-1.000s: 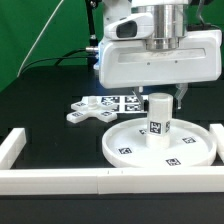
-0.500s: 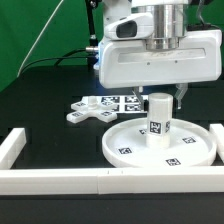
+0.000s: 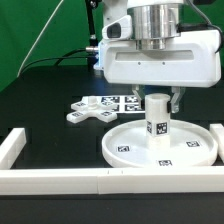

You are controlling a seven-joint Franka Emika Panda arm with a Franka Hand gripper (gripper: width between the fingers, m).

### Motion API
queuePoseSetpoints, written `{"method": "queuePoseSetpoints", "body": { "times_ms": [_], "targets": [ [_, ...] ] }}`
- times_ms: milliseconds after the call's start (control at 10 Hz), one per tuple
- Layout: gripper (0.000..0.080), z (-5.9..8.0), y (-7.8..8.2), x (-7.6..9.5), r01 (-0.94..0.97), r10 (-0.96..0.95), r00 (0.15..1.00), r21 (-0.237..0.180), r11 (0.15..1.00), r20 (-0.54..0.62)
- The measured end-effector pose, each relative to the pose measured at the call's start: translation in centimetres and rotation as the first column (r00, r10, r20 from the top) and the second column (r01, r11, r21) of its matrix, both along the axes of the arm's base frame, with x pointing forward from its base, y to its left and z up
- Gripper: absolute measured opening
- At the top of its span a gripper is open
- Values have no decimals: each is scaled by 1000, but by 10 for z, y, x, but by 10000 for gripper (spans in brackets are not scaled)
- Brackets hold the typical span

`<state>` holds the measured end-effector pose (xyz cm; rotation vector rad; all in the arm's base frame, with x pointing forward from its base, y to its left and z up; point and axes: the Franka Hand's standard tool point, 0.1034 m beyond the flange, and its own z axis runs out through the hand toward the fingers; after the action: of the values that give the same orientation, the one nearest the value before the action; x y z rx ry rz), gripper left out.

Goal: Assemble round table

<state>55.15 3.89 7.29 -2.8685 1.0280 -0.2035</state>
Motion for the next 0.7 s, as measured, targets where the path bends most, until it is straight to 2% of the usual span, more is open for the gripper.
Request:
{"method": "queuePoseSetpoints", "body": {
  "times_ms": [400,700],
  "targets": [
    [407,4,-2,5,223,-223,975,60,973,-2],
    [413,-2,-3,9,472,-465,882,125,873,-84]
  ]
}}
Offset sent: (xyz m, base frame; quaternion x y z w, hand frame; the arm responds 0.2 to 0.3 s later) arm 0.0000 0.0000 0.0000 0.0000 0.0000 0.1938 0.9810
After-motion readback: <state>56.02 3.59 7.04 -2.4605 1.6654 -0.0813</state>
